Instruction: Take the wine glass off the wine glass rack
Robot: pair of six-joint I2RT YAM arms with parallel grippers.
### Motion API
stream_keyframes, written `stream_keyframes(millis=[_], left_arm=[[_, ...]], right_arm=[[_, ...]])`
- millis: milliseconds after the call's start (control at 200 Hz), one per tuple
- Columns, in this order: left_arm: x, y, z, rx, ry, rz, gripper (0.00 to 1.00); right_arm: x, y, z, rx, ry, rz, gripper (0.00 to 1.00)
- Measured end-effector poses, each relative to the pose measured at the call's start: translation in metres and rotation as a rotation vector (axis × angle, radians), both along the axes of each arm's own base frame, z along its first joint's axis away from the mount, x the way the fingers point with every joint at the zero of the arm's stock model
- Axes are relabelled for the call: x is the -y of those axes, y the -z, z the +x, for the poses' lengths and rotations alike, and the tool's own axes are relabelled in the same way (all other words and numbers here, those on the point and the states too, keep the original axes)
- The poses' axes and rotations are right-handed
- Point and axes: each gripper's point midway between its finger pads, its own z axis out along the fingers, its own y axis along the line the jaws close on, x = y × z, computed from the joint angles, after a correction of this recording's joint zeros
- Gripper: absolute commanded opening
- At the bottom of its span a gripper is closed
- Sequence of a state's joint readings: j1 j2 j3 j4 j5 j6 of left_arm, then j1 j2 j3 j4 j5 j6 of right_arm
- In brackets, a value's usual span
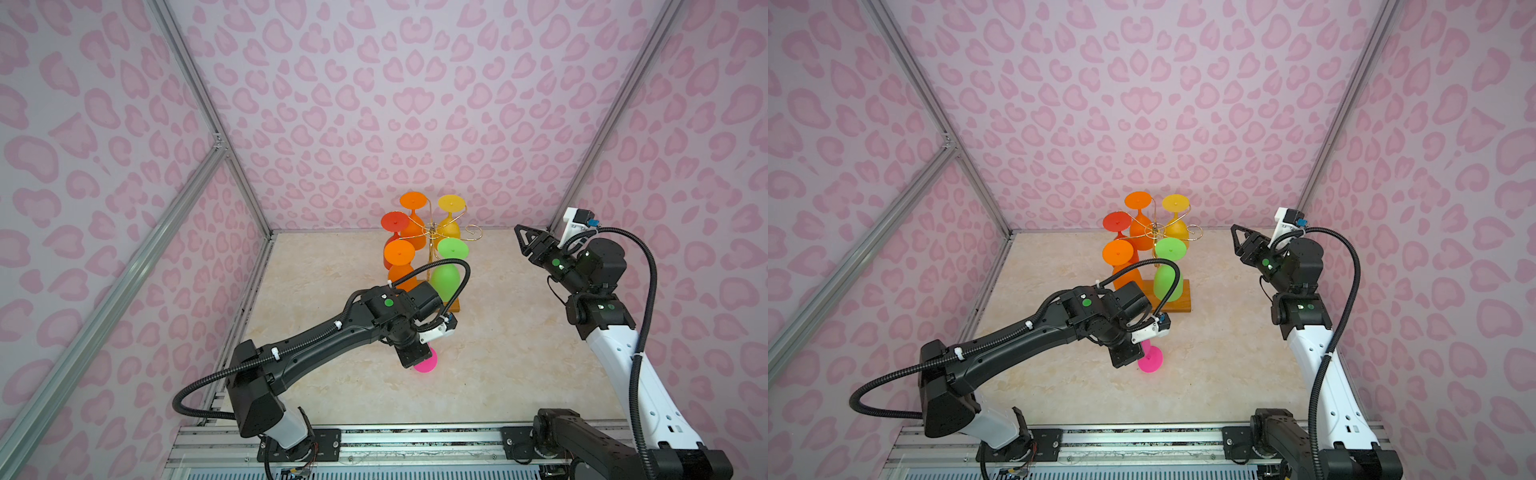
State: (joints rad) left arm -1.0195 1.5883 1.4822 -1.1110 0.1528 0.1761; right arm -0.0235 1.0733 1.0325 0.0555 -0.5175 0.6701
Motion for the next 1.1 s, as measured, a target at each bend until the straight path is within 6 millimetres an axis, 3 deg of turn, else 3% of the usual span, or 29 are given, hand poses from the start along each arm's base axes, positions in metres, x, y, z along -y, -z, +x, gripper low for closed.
stream_keyframes(millis=[315, 545, 905, 1100], left_arm=[[0.004, 0.011, 0.016, 0.032, -0.022, 0.115, 0.02], [0.005, 0.021, 0.017, 0.015, -0.019, 0.184, 0.03], [0.005, 0.032, 0.018, 0.018, -0.023, 0.255, 0.17], [0.007, 0.027, 0.017, 0.025, -0.025, 0.261, 0.23]], right_arm=[[-0.001, 0.004, 0.003, -0.013, -0.004, 0.002, 0.56], [-0.001, 0.010, 0.007, -0.031, -0.006, 0.005, 0.56], [-0.001, 0.016, 0.009, -0.042, -0.007, 0.010, 0.55], [-0.002, 0.016, 0.009, -0.043, -0.013, 0.010, 0.56]])
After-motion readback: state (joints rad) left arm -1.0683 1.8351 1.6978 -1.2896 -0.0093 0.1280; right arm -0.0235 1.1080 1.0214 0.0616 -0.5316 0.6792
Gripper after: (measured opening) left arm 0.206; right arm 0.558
